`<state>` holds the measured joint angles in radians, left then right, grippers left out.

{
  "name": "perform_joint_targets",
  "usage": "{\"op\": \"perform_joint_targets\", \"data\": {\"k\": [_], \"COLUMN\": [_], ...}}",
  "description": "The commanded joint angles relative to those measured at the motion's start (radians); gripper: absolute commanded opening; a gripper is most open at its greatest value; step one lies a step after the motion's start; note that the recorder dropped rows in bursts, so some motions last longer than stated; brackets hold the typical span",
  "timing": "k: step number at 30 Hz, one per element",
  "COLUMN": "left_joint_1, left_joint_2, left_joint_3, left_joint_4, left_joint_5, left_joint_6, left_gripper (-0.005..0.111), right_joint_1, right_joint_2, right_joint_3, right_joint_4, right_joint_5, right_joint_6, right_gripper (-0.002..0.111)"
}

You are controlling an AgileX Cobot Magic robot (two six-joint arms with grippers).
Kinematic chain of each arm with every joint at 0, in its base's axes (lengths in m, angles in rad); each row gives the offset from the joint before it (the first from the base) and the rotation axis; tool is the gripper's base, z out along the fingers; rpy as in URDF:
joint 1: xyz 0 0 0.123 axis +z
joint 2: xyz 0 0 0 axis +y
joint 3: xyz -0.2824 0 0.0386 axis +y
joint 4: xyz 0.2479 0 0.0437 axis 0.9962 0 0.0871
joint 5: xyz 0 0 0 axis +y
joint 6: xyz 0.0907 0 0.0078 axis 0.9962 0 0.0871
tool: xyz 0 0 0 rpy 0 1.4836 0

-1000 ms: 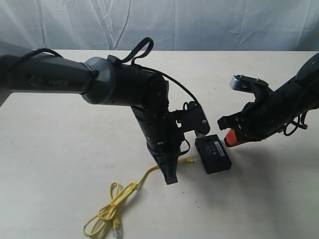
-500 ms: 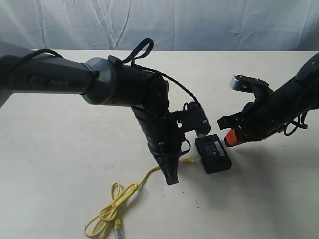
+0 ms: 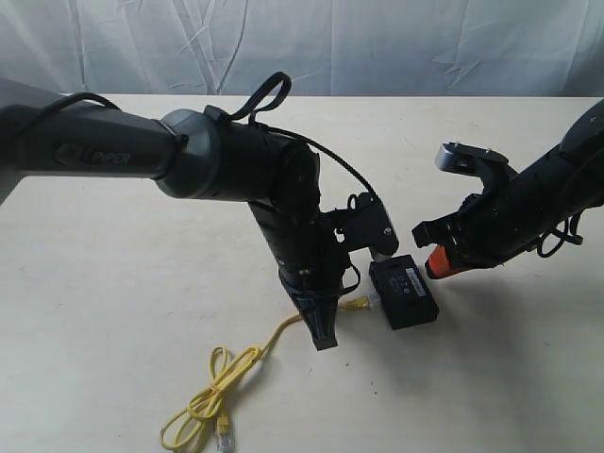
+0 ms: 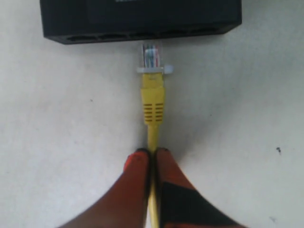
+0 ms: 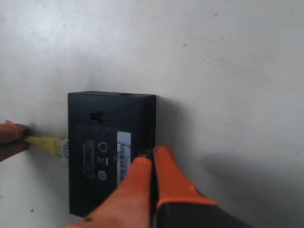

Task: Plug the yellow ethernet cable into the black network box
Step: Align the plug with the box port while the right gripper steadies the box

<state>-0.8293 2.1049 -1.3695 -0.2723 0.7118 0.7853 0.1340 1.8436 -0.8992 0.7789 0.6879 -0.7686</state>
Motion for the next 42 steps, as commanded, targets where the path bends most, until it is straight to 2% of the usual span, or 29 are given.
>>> {"op": "perform_joint_targets", "data": {"k": [1, 25, 33, 42], "left_joint_1": [-0.012, -0.012, -0.012, -0.012], "left_joint_2": [0.0, -0.007, 0.019, 0.019], "left_joint_3": [-0.011, -0.046, -0.046, -0.046], "left_joint_4": [0.007, 0.019, 0.014, 0.002], "left_joint_5": [-0.009, 0.008, 0.009, -0.005], "left_joint_6": [-0.001, 0.001, 0.001, 0.001], "left_gripper": [0.0, 0.0, 0.0, 0.0], "right_joint_1": [-0.006, -0.004, -0.006, -0.004], "right_joint_2": [0.001, -0.007, -0.014, 0.046], "right_joint_3": [-0.004, -0.004, -0.004, -0.004], "right_joint_4": [-0.007, -0.011, -0.101, 0.003], "right_joint_5": [-0.009, -0.004, -0.041, -0.018], "right_joint_6": [-0.006, 0.002, 0.088, 0.017], "right_gripper": [-0.001, -0.001, -0.001, -0.001]}}
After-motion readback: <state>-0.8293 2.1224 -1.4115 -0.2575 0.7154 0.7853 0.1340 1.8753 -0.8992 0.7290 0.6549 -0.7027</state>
